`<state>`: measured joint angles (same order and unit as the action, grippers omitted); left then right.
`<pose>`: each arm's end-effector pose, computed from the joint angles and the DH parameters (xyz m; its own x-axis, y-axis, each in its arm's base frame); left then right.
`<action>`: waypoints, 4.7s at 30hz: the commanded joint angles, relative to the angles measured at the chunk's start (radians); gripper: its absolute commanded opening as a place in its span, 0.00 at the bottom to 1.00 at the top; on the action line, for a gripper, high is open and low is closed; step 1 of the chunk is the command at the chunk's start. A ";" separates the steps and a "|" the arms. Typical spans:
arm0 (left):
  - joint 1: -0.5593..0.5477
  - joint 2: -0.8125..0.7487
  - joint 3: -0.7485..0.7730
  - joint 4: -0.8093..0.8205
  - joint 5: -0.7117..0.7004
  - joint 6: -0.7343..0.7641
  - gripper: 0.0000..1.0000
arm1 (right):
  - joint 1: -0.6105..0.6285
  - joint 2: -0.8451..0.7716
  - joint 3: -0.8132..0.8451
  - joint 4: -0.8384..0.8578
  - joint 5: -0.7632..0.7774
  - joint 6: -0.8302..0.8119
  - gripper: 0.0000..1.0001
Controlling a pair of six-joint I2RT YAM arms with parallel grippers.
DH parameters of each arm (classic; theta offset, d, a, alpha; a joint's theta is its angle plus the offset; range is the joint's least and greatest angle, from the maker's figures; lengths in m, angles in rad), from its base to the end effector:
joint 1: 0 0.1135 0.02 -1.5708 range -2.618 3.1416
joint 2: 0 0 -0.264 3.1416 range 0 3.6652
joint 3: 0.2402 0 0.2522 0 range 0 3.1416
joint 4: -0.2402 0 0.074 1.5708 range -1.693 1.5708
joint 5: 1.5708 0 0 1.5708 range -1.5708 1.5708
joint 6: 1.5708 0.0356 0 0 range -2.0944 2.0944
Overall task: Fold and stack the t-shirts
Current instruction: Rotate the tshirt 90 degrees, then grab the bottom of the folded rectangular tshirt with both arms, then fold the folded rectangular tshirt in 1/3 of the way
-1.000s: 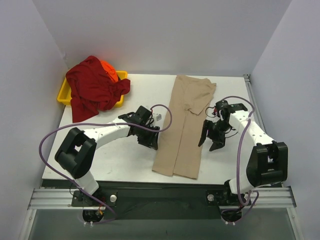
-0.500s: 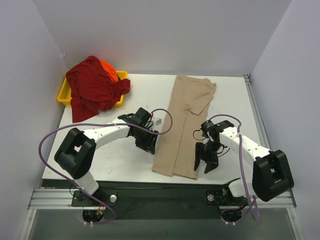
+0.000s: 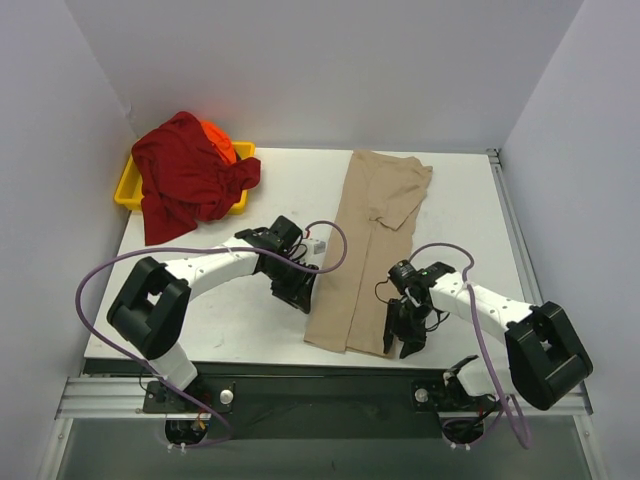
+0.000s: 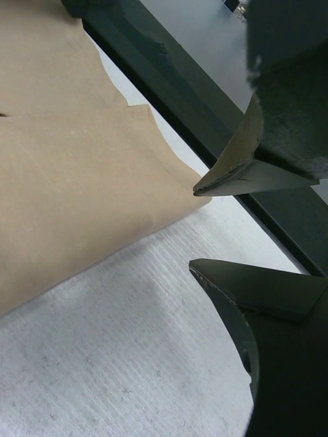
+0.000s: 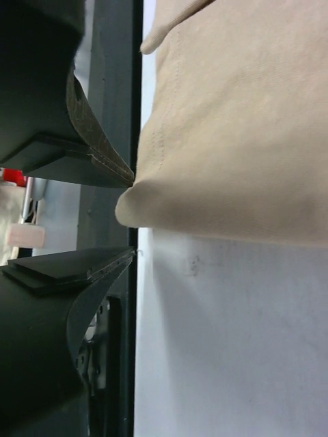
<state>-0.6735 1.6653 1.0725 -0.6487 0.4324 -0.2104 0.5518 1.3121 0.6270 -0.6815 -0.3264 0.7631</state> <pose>0.2377 -0.2087 0.1886 -0.8637 0.4466 -0.2334 0.5030 0.7347 -0.4553 0.1660 0.1156 0.1547 -0.9841 0.1630 0.0705 0.1775 0.9131 0.3671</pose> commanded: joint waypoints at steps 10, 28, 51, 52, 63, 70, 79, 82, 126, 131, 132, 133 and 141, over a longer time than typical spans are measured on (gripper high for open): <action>-0.029 -0.001 -0.022 0.023 0.097 0.016 0.53 | 0.068 0.088 -0.018 0.043 0.109 0.085 0.28; -0.081 0.086 -0.046 0.021 0.169 -0.003 0.52 | 0.068 0.052 -0.043 0.013 0.133 0.107 0.21; -0.112 0.160 -0.057 0.063 0.178 -0.067 0.38 | 0.069 0.026 -0.049 0.008 0.144 0.137 0.20; -0.113 0.160 -0.057 0.069 0.180 -0.070 0.35 | 0.072 0.024 -0.050 0.008 0.144 0.137 0.20; -0.113 0.116 -0.075 0.075 0.151 -0.090 0.00 | 0.086 0.004 -0.046 -0.010 0.130 0.145 0.00; -0.113 0.019 -0.121 0.052 0.118 -0.104 0.00 | 0.114 -0.030 -0.062 -0.046 0.112 0.166 0.00; -0.115 -0.114 -0.131 0.035 0.083 -0.121 0.00 | 0.160 -0.105 0.000 -0.143 0.131 0.220 0.00; -0.115 -0.136 -0.091 0.027 0.098 -0.119 0.00 | 0.160 -0.145 0.063 -0.214 0.159 0.226 0.00; 0.138 0.674 1.035 -0.148 0.206 -0.090 0.00 | -0.429 0.680 1.053 -0.329 0.283 -0.311 0.00; 0.150 0.737 1.106 -0.103 0.227 -0.129 0.00 | -0.469 0.782 1.166 -0.329 0.253 -0.329 0.00; 0.152 0.748 1.112 -0.094 0.227 -0.135 0.00 | -0.474 0.797 1.183 -0.328 0.247 -0.334 0.00; 0.153 0.752 1.118 -0.079 0.227 -0.148 0.00 | -0.483 0.811 1.200 -0.328 0.228 -0.338 0.00; 0.160 0.817 1.173 -0.014 0.226 -0.213 0.00 | -0.504 0.929 1.335 -0.334 0.199 -0.354 0.00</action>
<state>-0.5205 2.4653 2.1754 -0.7357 0.6346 -0.3874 0.0612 2.2280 1.9060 -0.9623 -0.1131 0.4271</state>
